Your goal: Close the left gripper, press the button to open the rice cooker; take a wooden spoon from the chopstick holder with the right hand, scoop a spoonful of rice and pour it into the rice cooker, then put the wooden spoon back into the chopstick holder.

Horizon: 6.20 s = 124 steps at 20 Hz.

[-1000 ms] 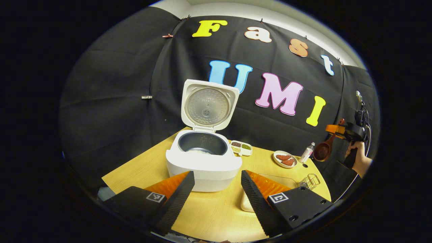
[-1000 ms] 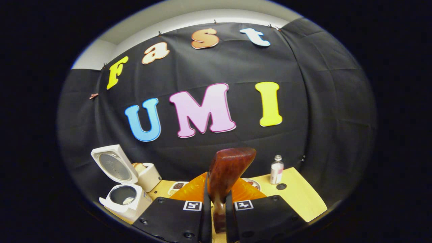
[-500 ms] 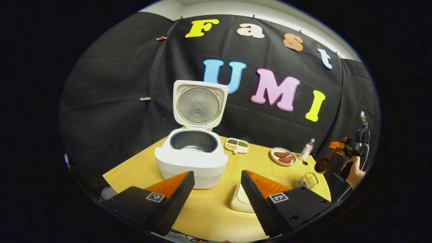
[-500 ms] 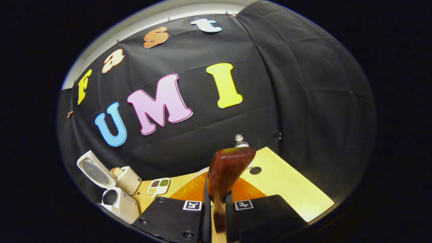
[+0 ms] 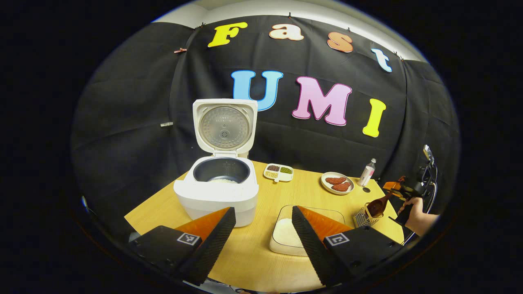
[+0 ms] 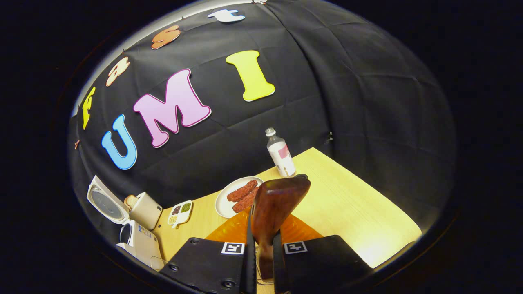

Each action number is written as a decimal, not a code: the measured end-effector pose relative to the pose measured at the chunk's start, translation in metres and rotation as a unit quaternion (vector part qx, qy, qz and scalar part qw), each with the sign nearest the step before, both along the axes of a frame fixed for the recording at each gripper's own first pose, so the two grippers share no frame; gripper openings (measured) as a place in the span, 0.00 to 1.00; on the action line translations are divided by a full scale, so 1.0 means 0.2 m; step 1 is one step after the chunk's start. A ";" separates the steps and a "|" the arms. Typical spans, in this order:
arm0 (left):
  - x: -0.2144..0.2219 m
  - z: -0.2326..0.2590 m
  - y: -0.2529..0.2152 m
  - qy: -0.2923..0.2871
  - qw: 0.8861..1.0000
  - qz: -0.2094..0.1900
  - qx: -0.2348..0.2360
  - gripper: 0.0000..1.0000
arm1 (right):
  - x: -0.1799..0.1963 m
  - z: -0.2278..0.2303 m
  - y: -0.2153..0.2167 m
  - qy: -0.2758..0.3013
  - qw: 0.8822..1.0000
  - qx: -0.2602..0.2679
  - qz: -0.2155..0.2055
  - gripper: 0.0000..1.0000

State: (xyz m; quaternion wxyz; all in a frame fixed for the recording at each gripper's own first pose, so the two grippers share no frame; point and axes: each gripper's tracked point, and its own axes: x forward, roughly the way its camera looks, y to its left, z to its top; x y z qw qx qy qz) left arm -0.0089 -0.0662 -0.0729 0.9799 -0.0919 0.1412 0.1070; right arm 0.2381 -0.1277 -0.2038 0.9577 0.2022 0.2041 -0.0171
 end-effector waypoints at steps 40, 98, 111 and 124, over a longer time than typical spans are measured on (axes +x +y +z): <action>1.09 1.43 1.21 -0.163 0.978 0.027 0.124 0.94 | -1.10 0.37 -0.07 -0.018 0.988 -0.146 -0.040 0.98; 0.80 -0.27 0.86 0.075 0.995 -0.045 0.043 0.99 | -1.26 0.28 0.69 -0.018 0.980 -0.122 0.154 0.99; 0.28 0.68 0.22 -0.144 0.984 -0.086 0.061 0.95 | -0.95 0.96 0.65 -0.167 0.966 -0.156 0.125 0.98; -0.03 0.55 0.40 -0.135 0.990 -0.032 0.025 0.95 | -1.07 0.96 0.40 -0.153 0.971 -0.178 0.054 0.98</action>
